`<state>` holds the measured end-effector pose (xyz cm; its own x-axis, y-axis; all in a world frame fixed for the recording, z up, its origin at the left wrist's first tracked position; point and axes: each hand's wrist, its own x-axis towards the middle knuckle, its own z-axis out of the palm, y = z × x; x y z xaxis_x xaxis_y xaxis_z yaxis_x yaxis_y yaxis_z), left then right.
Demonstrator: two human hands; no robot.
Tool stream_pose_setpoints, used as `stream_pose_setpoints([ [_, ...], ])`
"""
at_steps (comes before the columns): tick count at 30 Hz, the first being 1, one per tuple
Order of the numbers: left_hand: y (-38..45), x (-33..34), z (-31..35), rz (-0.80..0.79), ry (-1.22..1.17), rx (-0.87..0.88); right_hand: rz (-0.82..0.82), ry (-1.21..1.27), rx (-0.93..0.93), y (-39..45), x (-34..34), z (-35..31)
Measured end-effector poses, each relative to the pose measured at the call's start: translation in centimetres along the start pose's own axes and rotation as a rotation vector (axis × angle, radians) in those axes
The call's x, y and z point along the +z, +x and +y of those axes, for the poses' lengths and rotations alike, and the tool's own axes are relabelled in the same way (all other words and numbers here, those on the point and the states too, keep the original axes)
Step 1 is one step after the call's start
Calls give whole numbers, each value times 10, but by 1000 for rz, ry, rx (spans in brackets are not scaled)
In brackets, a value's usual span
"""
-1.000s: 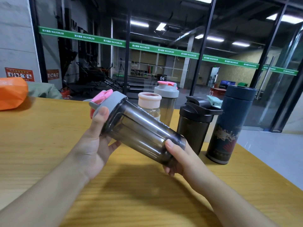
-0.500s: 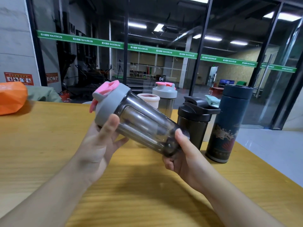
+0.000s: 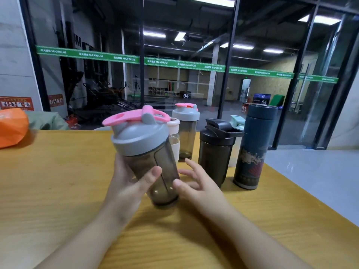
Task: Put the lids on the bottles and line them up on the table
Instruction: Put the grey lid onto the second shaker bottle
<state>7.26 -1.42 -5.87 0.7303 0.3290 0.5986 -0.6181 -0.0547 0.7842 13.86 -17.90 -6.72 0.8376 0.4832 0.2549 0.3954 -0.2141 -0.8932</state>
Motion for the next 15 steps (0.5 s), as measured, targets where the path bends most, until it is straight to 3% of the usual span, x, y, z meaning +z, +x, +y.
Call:
stream_pose_setpoints([
  [4,-5,2,0,-25,130,68,-18,-143,-216,-6,9,-4],
  [8,-11,9,0,0,230,125,79,-165,-349,-13,21,-16],
  [11,-18,15,-1,2,397,150,148,-151,-359,-15,24,-13],
  [15,-22,17,-4,-121,497,191,193,-133,-286,-21,17,-10],
])
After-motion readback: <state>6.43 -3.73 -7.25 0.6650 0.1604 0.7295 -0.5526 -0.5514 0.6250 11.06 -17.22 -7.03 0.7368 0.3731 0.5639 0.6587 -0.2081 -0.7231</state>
